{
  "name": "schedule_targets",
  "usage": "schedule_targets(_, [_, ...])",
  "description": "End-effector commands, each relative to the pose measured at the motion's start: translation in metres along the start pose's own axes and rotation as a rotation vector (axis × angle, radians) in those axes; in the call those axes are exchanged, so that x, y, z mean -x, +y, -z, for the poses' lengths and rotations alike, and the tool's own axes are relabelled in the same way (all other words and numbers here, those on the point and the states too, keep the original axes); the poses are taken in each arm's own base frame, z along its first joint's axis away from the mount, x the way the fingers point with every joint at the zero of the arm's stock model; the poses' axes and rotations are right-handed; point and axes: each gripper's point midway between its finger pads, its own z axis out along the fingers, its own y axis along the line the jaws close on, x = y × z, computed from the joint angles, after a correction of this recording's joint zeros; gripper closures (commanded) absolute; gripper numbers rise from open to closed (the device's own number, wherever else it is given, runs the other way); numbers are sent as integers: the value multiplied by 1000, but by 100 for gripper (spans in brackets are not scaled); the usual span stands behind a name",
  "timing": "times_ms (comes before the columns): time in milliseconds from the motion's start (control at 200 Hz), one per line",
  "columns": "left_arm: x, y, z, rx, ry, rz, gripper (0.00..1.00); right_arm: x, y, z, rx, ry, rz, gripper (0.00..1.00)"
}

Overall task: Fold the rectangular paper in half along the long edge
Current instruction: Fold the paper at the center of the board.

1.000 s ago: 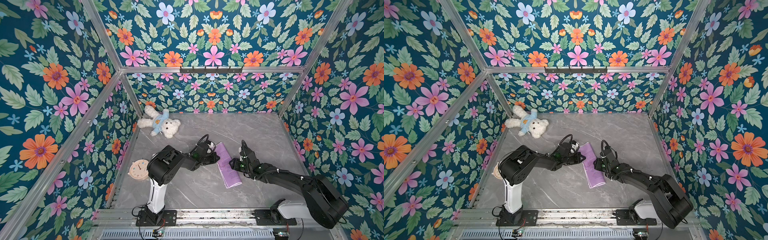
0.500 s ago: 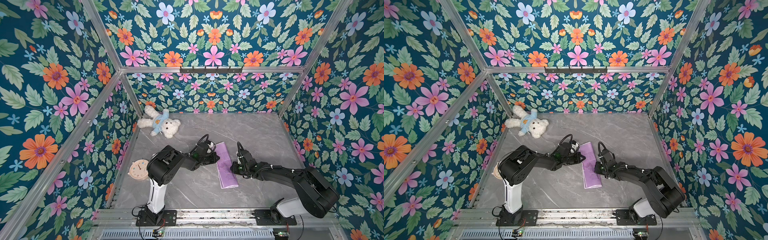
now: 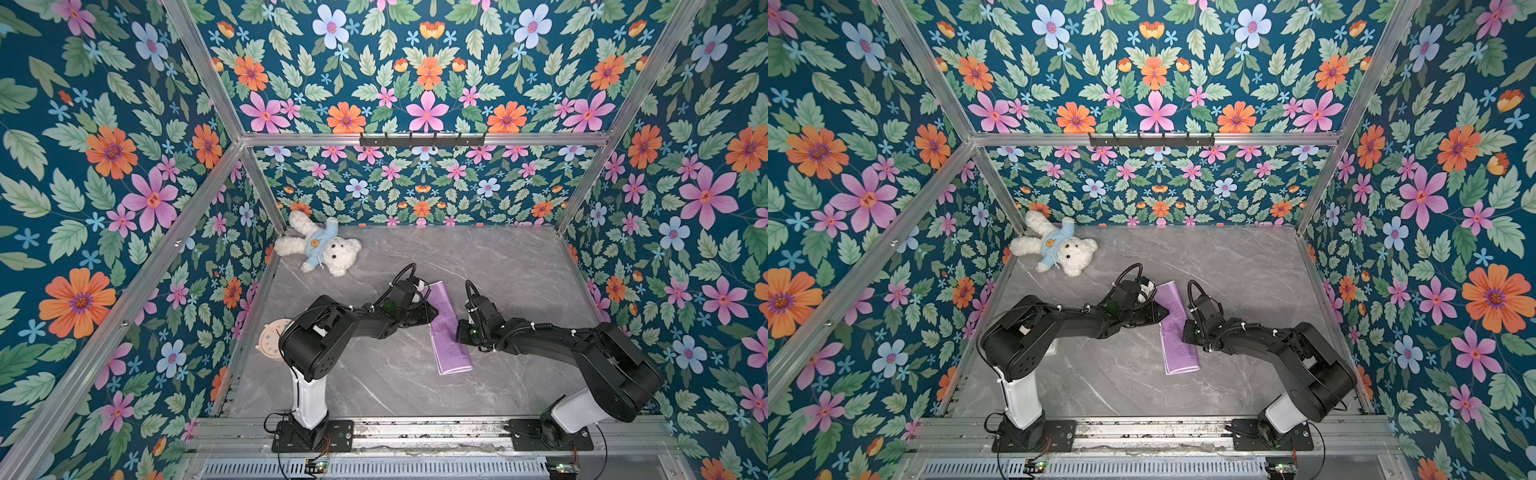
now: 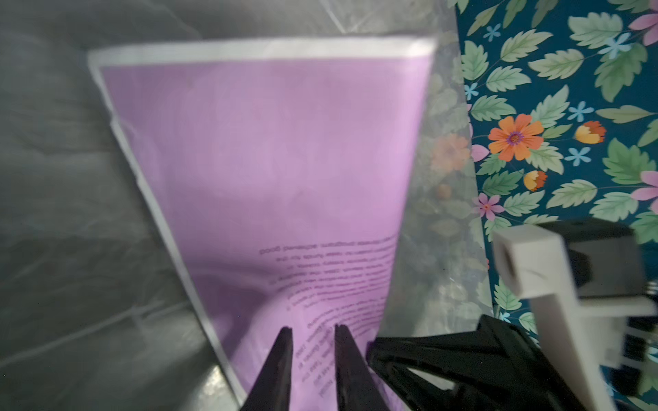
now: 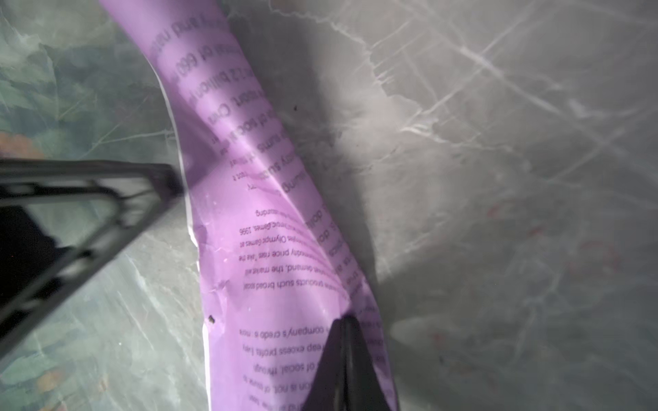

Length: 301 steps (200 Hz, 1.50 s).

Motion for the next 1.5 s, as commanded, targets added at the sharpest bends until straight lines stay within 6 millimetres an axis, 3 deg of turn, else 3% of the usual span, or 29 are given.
schedule_targets(0, [0, -7, 2, 4, 1, -29, 75, -27, -34, 0, -144, 95, -29, 94])
schedule_targets(335, [-8, -28, -40, -45, 66, -49, 80, -31, -25, -6, -110, 104, -31, 94])
schedule_targets(580, [-11, -2, -63, 37, 105, -38, 87, -34, -18, -8, -58, 99, -39, 94])
schedule_targets(775, [-3, 24, -67, 68, 99, 2, 90, -39, -20, -6, -47, 104, -37, 95])
schedule_targets(935, [6, 32, -70, 82, 95, -8, 92, -46, -22, -6, -36, 125, -28, 95])
schedule_targets(1090, [2, 37, -72, 98, 108, -28, 93, -45, -7, 1, 56, 107, -23, 95])
schedule_targets(1260, [-6, 47, -73, 114, 122, -20, 94, -42, 7, 19, 140, 90, -18, 87])
schedule_targets(1365, [-7, 46, -73, 110, 121, -19, 95, -30, 11, 36, 219, 31, -73, 74])
schedule_targets(1500, [-7, 46, -72, 106, 124, -19, 95, -16, 1, 50, 300, -29, -181, 61])
